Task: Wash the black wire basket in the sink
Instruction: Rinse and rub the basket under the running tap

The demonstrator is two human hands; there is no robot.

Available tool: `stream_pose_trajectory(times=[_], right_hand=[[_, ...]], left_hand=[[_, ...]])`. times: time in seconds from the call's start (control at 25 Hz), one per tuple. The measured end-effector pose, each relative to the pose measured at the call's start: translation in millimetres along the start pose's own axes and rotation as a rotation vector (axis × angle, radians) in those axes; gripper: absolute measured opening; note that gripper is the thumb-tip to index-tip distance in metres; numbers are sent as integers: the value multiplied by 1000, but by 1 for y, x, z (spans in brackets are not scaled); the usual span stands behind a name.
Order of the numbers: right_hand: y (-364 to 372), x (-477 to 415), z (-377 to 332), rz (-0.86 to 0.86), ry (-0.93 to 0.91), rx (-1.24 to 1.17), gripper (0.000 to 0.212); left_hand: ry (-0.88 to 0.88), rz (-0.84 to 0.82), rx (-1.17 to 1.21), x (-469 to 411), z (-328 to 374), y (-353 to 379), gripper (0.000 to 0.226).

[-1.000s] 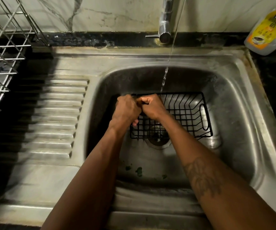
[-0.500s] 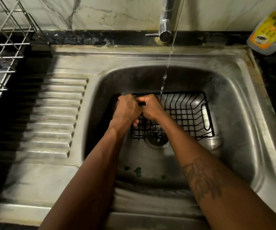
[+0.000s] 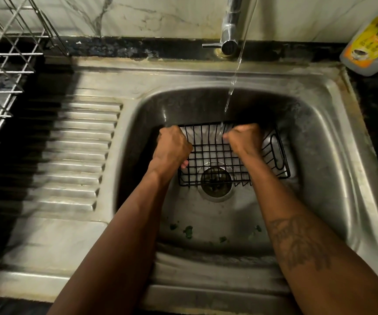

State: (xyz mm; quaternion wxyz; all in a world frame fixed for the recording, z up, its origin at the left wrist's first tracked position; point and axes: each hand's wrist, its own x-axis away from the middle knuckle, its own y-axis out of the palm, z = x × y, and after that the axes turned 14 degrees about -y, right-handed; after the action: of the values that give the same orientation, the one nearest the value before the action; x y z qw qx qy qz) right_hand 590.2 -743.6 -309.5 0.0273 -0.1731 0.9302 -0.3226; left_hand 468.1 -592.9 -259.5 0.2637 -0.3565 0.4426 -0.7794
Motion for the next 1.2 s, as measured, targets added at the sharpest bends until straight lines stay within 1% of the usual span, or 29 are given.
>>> stream_pose_trajectory(times=[0.04, 0.08, 0.12, 0.16, 0.2, 0.24, 0.32, 0.36, 0.4, 0.44, 0.48, 0.52, 0.56, 0.6, 0.64, 0.68, 0.72, 0.76, 0.8, 0.84, 0.88, 0.92, 0.96, 1.0, 1.04, 1.08, 1.12, 1.2], right_hand=[[12, 6, -12, -163, -104, -40, 11], [23, 12, -25, -313, -201, -91, 16], [33, 16, -32, -399, -261, -147, 23], [38, 17, -37, -404, -256, -189, 25], [38, 15, -37, -358, -208, -223, 23], [33, 12, -31, -293, -143, -228, 17], [13, 8, -15, -179, -29, -144, 4], [3, 4, -7, -119, 10, -87, 9], [-5, 0, 0, -42, 46, -28, 19], [-10, -1, 3, 42, 88, 17, 26], [-11, -1, 4, 110, 106, 57, 28], [-11, 0, 4, 134, 101, 80, 27], [-8, -1, 5, 110, 73, 85, 22], [-6, -1, 5, 68, 43, 79, 17], [-3, -2, 6, 22, 12, 79, 11], [-2, -3, 8, -26, -13, 85, 9], [-1, -4, 9, -76, -42, 99, 9], [0, -6, 11, -128, -73, 110, 9], [0, -6, 12, -180, -111, 106, 7], [0, -6, 12, -236, -136, 87, 5], [0, -6, 11, -287, -161, 73, 5], [0, -6, 11, -330, -176, 60, 6], [0, -6, 10, -359, -197, 61, 7], [-1, -5, 9, -381, -232, 64, 11], [0, -6, 8, -394, -282, 85, 17], [2, -5, 7, -392, -328, 94, 20], [5, -4, 5, -372, -370, 114, 19], [8, -2, 1, -318, -470, 156, 16]], left_hand=[[-88, -86, 137, 6, 5, 5, 19], [-155, -145, 277, 2, 8, 12, 24], [-165, -154, 274, -4, 13, 12, 28], [-132, -145, 133, -3, 16, 10, 28], [-39, -111, -27, -7, 12, 9, 25], [-16, -132, -67, -7, 9, 10, 24], [-6, -194, -82, -6, 4, 8, 26], [-81, -265, 29, -7, 2, 8, 25], [-46, -282, 51, -11, -3, 12, 22], [-82, -245, 28, -7, 3, 6, 19], [-81, -227, -2, -7, 2, 6, 17], [-57, -200, 11, -6, -1, 9, 17], [-102, -182, 100, -3, -1, 7, 20], [-101, -117, 86, -3, -2, 3, 22], [-94, -2, 67, -6, -2, 3, 25], [-58, 139, -1, -7, 0, 2, 26], [-18, 205, -31, -6, 3, -1, 22], [60, 234, -64, -1, 7, -4, 13], [152, 220, -63, 0, 10, -3, 14], [237, 162, -39, -2, 14, 0, 31], [312, 71, -7, -5, 17, 5, 46], [354, -1, -9, -8, 19, 11, 52], [383, -28, -35, -10, 20, 16, 49], [393, -23, -68, -9, 22, 20, 42], [377, 16, -92, -10, 23, 22, 38], [348, 68, -116, -11, 23, 23, 39], [322, 112, -144, -10, 24, 21, 41], [279, 168, -195, -8, 27, 18, 37]])
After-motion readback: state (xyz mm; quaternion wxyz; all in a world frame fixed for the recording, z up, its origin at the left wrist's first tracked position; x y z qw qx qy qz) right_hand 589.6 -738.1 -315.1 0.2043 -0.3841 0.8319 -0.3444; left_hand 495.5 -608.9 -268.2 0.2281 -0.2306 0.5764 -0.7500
